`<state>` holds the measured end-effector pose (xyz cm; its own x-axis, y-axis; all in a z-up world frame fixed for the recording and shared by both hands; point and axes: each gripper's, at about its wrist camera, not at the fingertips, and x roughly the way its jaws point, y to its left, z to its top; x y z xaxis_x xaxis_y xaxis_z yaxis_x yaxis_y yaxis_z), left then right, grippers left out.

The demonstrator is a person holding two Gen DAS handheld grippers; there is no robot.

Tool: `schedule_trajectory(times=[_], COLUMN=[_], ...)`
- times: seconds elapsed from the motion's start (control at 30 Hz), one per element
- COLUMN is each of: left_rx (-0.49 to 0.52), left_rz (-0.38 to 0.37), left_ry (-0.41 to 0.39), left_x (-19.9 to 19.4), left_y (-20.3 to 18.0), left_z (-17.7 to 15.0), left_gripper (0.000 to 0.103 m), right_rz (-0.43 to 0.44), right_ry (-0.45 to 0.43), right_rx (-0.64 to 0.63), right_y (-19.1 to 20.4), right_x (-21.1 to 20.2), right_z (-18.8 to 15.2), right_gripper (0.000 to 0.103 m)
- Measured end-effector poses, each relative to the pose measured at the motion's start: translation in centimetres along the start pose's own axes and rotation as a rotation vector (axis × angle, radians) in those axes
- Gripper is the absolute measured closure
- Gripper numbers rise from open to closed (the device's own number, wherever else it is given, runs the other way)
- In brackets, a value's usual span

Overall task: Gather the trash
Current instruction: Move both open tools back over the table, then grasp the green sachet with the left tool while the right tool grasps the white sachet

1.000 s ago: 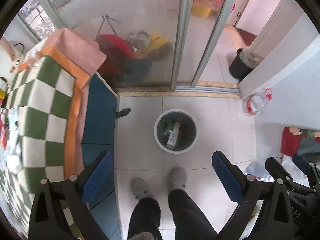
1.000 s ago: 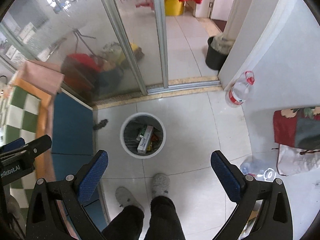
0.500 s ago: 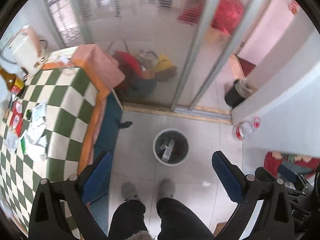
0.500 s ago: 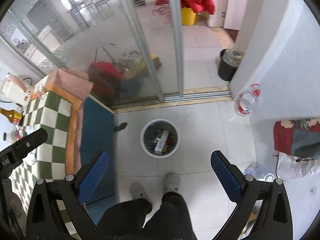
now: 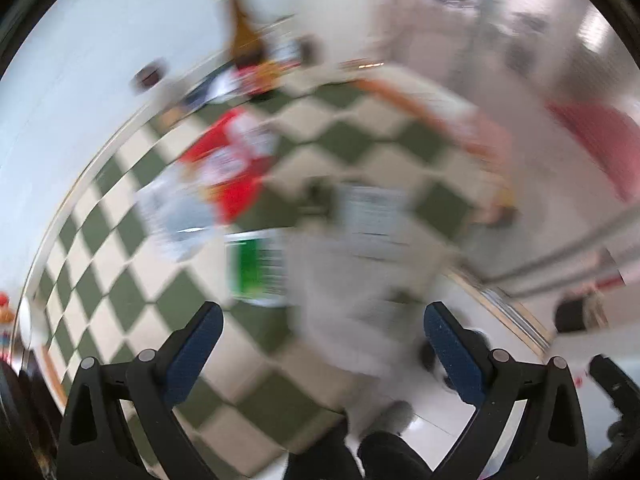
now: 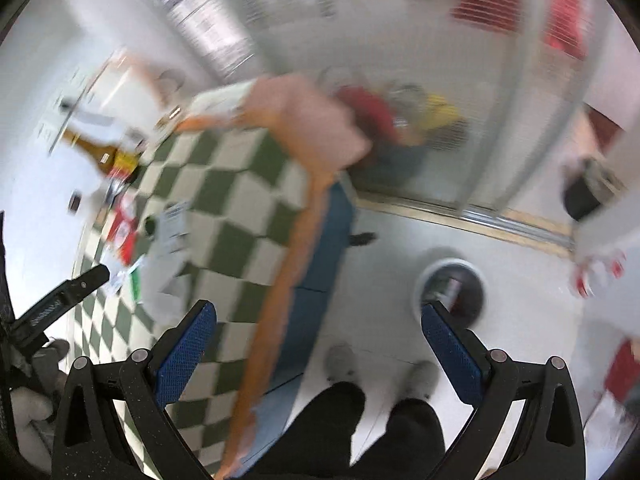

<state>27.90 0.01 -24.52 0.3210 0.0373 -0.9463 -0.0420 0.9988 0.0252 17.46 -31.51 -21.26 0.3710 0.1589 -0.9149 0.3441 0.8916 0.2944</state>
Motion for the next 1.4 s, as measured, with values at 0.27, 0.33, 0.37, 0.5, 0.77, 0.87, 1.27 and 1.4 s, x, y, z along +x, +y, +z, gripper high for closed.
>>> schedule_trajectory(times=[0.27, 0.33, 0.37, 0.5, 0.77, 0.87, 1.27, 1.4], left_rx=[-0.152, -0.137, -0.129, -0.054, 0.005, -0.012, -0.058, -0.037], left_rz=[-0.064, -0.082, -0.088, -0.043, -0.038, -0.050, -0.072, -0.086], left_ry=[0.175, 0.208, 0.219, 0.215, 0.144, 0.137, -0.018, -0.084], left_x=[10.1, 12.0, 12.6, 14.0, 12.9, 12.6, 5.1, 2.2], left_y=[8.5, 8.2, 7.8, 5.9, 6.1, 7.9, 12.2, 11.1], left_z=[2.1, 2.3, 2.3, 2.5, 1.9, 1.9, 4.2, 5.3], left_gripper=[0.003, 0.006, 0.010, 0.023, 0.102, 0.102, 0.102, 0.102], right_rz=[0.010, -0.023, -0.040, -0.091, -0.239, -0.220, -0.007, 0.048], right_ry=[0.140, 0.159, 0.174, 0.201, 0.121, 0.091, 0.000, -0.042], right_rx=[-0.171, -0.205, -0.218, -0.239, -0.372, -0.407, -0.233, -0.176], right_y=[15.2, 17.0, 18.0, 20.1, 23.6, 25.0, 22.8, 21.7], right_x=[14.1, 17.2, 18.7, 22.5, 24.2, 23.9, 18.2, 15.6], right_z=[6.2, 7.0, 7.4, 8.1, 6.8, 6.2, 7.7, 9.1], right_gripper=[0.000, 0.002, 0.003, 0.009, 0.038, 0.096, 0.099, 0.099])
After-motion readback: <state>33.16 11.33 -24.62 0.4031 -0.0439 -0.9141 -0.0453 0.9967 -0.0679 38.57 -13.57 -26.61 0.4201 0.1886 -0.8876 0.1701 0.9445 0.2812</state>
